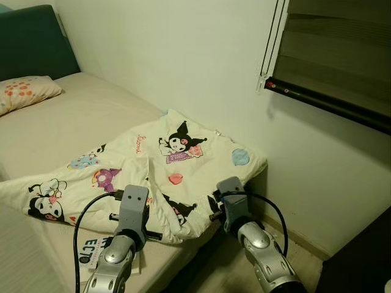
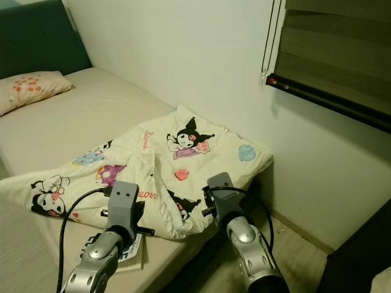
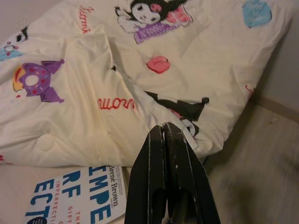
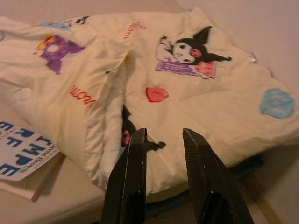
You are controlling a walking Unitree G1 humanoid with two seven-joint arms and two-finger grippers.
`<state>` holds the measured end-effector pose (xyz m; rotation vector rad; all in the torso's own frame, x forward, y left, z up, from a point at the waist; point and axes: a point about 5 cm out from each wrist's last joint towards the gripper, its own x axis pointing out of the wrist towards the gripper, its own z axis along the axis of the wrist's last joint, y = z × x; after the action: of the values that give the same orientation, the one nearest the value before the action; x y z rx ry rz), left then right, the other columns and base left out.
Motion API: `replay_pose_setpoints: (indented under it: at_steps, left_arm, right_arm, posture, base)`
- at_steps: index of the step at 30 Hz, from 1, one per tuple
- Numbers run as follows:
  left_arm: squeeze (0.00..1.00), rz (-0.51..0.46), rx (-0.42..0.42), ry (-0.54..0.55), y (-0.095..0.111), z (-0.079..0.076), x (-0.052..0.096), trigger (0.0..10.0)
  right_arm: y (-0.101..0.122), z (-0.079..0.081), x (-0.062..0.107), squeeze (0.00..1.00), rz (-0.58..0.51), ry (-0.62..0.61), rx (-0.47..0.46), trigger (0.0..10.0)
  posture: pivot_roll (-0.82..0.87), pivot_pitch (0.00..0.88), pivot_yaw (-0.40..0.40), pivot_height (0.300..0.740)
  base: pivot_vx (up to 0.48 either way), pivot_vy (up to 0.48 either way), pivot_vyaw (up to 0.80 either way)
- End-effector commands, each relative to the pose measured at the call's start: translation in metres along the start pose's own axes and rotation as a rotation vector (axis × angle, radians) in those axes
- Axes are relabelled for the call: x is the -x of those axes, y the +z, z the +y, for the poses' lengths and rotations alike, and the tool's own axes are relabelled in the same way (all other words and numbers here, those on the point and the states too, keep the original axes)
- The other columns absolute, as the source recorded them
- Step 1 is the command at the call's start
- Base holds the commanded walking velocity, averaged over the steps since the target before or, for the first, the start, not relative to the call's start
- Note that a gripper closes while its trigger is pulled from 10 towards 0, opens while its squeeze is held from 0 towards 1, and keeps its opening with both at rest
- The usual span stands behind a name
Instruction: Clean up the room
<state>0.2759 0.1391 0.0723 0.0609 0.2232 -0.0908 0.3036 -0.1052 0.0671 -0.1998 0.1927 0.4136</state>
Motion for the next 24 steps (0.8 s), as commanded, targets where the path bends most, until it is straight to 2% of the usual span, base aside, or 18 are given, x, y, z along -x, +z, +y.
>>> replay_pose_setpoints:
  at_steps: [1,19,24]
  left_arm:
    - [0.00,0.008,0.000,0.026,-0.0032,0.0055,0.0028,10.0]
    - [0.00,0.001,-0.001,0.020,-0.0024,0.0033,0.0023,10.0]
    - [0.00,0.009,-0.012,0.022,-0.0050,0.0041,0.0030,10.0]
  right_arm:
    - [0.0011,0.0058,-0.0013,0.00,-0.006,0.030,0.027,10.0]
    - [0.0014,0.0061,-0.0001,0.00,-0.015,0.042,0.022,10.0]
    - [-0.0007,0.0015,0.0017,0.00,-0.011,0.003,0.013,10.0]
  posture:
    - [-0.04,0.103,0.027,0.740]
    - [-0.04,0.102,0.028,0.740]
    - [-0.04,0.102,0.028,0.740]
  base:
    - [0.000,0.000,0.80]
    - [0.000,0.000,0.80]
    - [0.000,0.000,0.80]
